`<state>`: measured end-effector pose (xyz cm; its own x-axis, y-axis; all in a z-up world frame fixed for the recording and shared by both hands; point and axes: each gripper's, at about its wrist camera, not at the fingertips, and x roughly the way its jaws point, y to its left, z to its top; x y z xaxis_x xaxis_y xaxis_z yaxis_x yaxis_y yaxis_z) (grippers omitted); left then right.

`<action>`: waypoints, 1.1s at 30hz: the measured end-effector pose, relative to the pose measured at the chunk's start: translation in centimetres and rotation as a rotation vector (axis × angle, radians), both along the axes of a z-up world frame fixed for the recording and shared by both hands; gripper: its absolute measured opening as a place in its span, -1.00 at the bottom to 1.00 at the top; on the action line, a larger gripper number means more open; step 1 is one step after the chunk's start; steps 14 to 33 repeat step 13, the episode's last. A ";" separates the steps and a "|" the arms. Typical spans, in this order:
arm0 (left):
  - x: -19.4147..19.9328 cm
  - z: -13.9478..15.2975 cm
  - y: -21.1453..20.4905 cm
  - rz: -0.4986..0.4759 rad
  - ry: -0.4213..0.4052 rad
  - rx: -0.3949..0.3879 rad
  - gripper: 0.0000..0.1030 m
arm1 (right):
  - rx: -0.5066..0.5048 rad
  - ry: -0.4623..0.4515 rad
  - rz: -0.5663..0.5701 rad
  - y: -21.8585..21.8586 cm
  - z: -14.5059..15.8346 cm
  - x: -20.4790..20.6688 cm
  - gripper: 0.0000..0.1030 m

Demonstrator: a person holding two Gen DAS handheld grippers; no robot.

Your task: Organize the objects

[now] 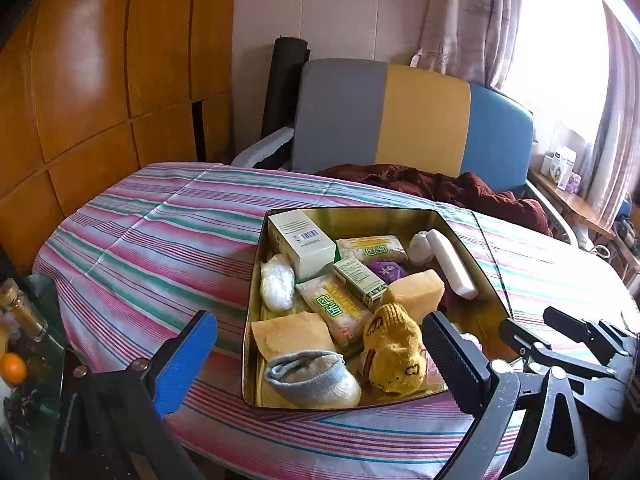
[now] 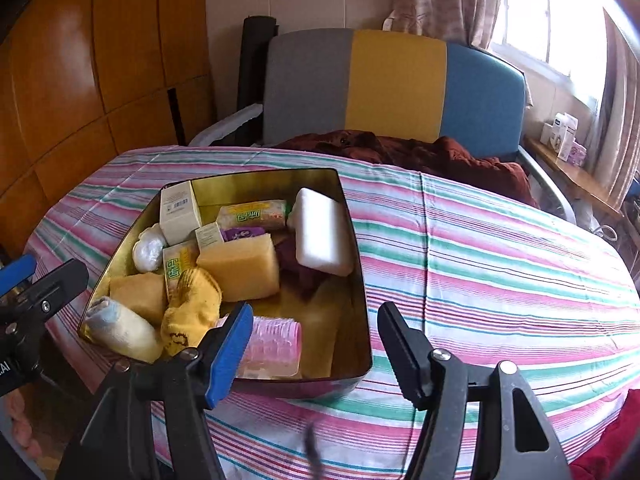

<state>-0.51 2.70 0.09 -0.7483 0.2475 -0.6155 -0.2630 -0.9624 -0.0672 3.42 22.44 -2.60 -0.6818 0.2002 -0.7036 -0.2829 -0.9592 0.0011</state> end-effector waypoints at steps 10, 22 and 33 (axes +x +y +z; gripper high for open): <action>-0.2 -0.2 -0.5 0.026 -0.004 0.014 0.99 | -0.006 -0.019 0.016 -0.5 -0.8 -0.3 0.27; -0.2 -0.2 -0.5 0.023 -0.007 0.017 0.99 | -0.006 -0.019 0.022 -0.6 -0.9 -0.4 0.27; -0.2 -0.2 -0.5 0.023 -0.007 0.017 0.99 | -0.006 -0.019 0.022 -0.6 -0.9 -0.4 0.27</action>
